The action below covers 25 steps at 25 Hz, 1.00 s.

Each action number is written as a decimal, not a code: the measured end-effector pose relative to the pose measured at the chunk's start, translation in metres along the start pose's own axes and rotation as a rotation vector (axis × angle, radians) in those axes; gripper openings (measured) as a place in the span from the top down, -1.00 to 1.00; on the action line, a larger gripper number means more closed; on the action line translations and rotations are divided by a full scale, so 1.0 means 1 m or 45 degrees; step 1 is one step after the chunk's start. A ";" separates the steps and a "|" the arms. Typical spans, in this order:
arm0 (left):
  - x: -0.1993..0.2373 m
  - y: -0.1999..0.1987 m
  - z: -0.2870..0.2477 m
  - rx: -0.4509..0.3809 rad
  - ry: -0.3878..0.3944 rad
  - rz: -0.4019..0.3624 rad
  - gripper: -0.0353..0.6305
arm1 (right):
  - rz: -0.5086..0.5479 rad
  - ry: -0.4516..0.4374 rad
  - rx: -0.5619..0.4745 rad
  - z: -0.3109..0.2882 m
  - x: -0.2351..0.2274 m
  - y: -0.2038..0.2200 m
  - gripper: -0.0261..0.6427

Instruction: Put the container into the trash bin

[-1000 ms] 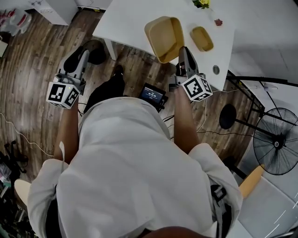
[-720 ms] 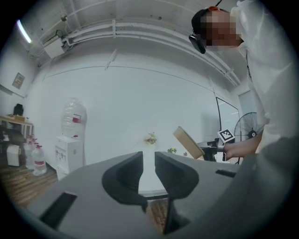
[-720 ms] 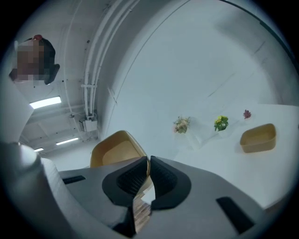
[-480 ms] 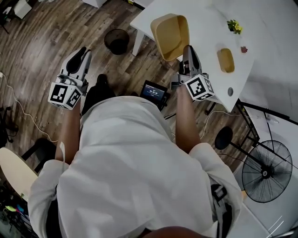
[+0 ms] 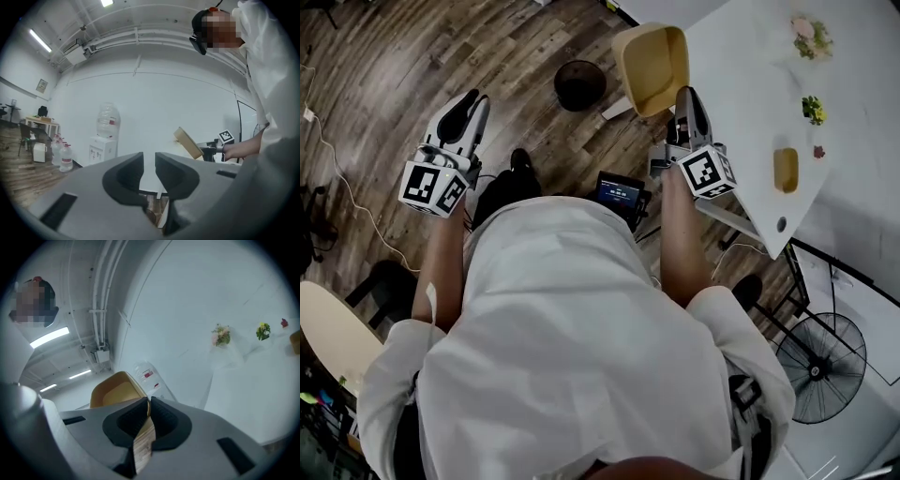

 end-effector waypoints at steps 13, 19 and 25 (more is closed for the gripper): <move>0.144 0.028 -0.040 0.134 0.119 0.049 0.65 | -0.088 0.158 0.093 -0.117 0.050 0.081 0.79; 0.143 0.053 -0.106 0.210 0.216 -0.035 0.65 | -0.122 0.277 0.173 -0.134 0.008 0.124 0.79; 0.137 0.092 -0.162 0.214 0.203 -0.049 0.66 | -0.163 0.347 0.243 -0.142 -0.046 0.182 0.79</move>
Point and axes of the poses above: the fingertips, and each gripper's own axes: z backward along the fingers, x to its left, y out of its underside, the point moved 6 cm from there along z, backward along the fingers, and after that the axes turned 8 degrees about x, right-handed, at the moved point
